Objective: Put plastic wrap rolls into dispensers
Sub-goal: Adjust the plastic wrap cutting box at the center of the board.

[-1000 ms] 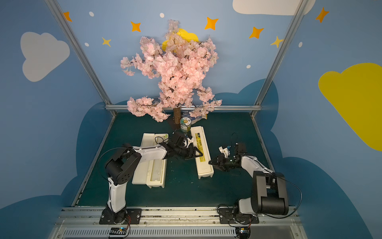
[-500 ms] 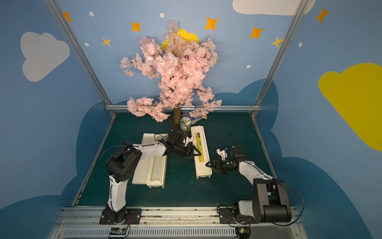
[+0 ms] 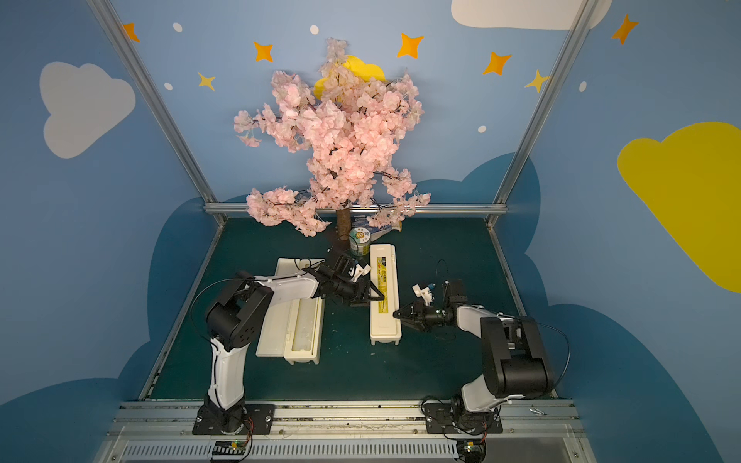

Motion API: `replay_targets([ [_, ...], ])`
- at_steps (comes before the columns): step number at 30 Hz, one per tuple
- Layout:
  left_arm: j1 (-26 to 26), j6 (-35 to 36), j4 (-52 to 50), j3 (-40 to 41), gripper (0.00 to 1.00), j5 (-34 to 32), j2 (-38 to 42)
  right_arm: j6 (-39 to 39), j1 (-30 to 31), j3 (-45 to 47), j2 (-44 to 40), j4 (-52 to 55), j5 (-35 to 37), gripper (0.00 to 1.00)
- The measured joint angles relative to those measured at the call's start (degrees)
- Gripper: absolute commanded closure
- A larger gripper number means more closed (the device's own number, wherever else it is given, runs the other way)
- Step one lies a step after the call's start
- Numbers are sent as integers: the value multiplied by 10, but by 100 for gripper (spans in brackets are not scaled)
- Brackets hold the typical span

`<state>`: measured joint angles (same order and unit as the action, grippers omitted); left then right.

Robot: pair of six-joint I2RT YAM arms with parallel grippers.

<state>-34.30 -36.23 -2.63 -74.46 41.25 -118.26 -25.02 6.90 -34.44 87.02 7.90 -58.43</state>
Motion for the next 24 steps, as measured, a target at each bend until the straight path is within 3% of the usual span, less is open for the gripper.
replay_targets([
  [2, -3, 12, -14, -9, 13, -13, 1, 9, 11, -16, -13, 33, 39, 36],
  [8, -1, 36, -36, -30, 10, -50, 1, 38, 0, -138, 11, 114, 110, 36],
  [16, 44, 56, -50, -66, 10, -86, -1, 19, -12, -283, 172, 72, 102, 37],
  [24, 88, 78, -55, -236, 10, -75, -91, -22, -6, -388, 283, 14, 73, 37],
])
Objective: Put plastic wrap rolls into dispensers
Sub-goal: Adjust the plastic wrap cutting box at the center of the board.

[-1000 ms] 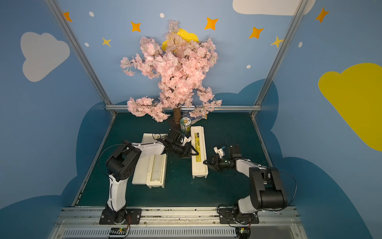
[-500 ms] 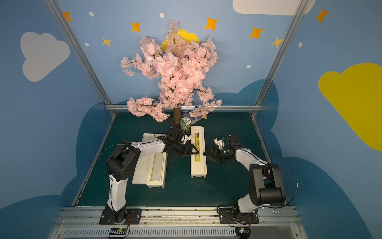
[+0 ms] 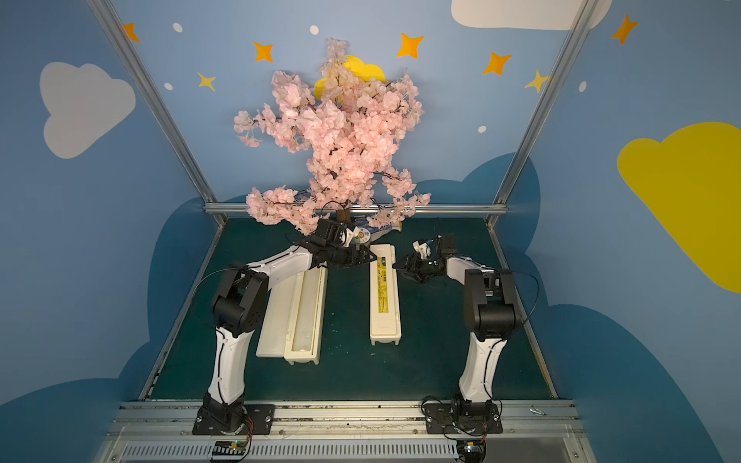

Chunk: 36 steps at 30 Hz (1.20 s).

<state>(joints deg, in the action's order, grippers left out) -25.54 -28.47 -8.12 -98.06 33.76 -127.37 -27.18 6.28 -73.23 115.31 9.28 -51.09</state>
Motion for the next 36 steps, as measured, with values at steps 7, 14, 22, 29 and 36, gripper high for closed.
replay_targets([
  [7, 7, 3, -29, -101, 14, 18, -98, -21, 19, -95, 67, -10, -14, 41],
  [14, 5, -3, -40, -129, 19, 50, -120, -22, 21, -138, 94, 18, -30, 61],
  [22, 10, -23, -15, -93, 21, 75, -114, 7, 19, -159, 110, 80, -34, 70],
  [29, 10, -40, 28, -26, 21, 81, -81, 4, 26, -112, 80, 45, -19, 51],
  [36, 0, -50, 62, 56, 13, 65, -31, 59, 38, -99, 21, 128, 77, 13],
])
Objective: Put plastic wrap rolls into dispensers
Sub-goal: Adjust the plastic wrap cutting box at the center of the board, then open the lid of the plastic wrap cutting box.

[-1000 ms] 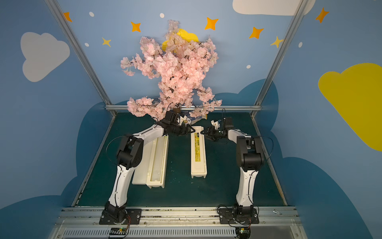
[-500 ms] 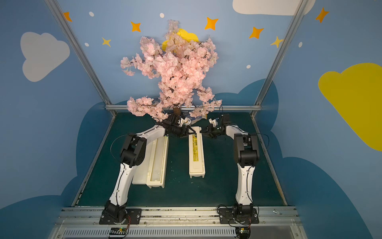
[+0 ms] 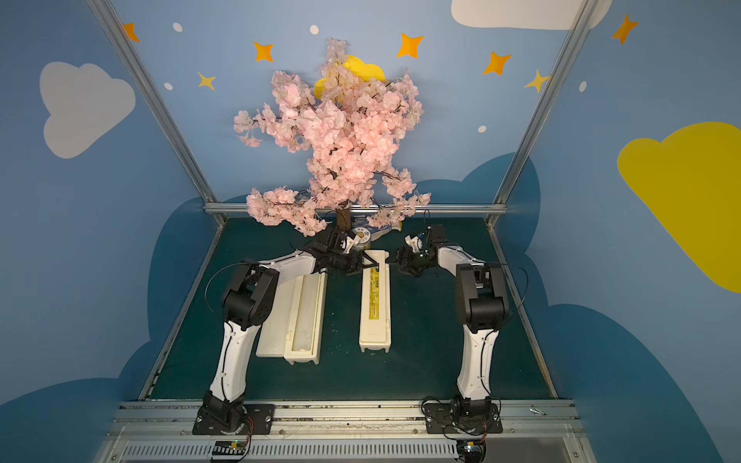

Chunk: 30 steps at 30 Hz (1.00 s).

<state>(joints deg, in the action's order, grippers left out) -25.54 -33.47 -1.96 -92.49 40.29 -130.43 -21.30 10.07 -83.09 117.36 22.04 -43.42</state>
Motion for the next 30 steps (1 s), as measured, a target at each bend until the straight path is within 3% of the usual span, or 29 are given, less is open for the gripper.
replay_targets([
  [10, -8, 21, -1, 49, 6, -46, 92, 43, 120, -19, -175, 128, 186, 13],
  [20, 40, 89, -12, 198, 8, -162, 318, -31, 235, 6, -179, 229, 346, 21],
  [30, 63, 109, -20, 275, 10, -182, 344, -74, 295, -81, -99, 298, 442, 20],
])
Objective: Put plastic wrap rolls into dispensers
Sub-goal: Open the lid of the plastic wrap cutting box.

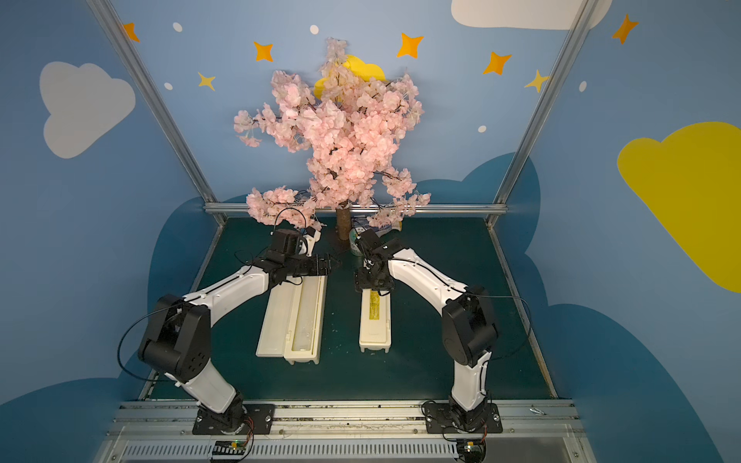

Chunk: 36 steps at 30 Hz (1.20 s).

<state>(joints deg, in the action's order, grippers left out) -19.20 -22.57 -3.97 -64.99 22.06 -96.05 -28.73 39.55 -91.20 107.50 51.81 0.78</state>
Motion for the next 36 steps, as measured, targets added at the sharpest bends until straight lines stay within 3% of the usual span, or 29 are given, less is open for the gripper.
replay_targets([
  [14, 24, 4, 0, 10, 11, 20, 20, -16, 15, -46, 50, 47, 68, 20],
  [22, 27, 5, -1, 10, 12, 28, 20, -38, 16, -54, 61, 57, 78, 39],
  [28, 27, 10, -7, 10, 17, 39, 19, -39, 16, -54, 60, 55, 72, 45],
  [30, 27, 16, -14, 9, 25, 47, 14, -38, 14, -44, 53, 47, 69, 46],
  [31, 27, 19, -16, 9, 36, 52, 11, -37, 13, -36, 46, 38, 64, 47],
  [33, 27, 19, -22, 9, 69, 64, 3, -31, 7, -16, 30, 18, 49, 48],
  [34, 27, 18, -23, 9, 79, 72, -2, -26, 2, -5, 21, 8, 37, 48],
  [36, 25, 20, -23, 9, 90, 87, -13, -17, -6, 11, 6, -5, 15, 49],
])
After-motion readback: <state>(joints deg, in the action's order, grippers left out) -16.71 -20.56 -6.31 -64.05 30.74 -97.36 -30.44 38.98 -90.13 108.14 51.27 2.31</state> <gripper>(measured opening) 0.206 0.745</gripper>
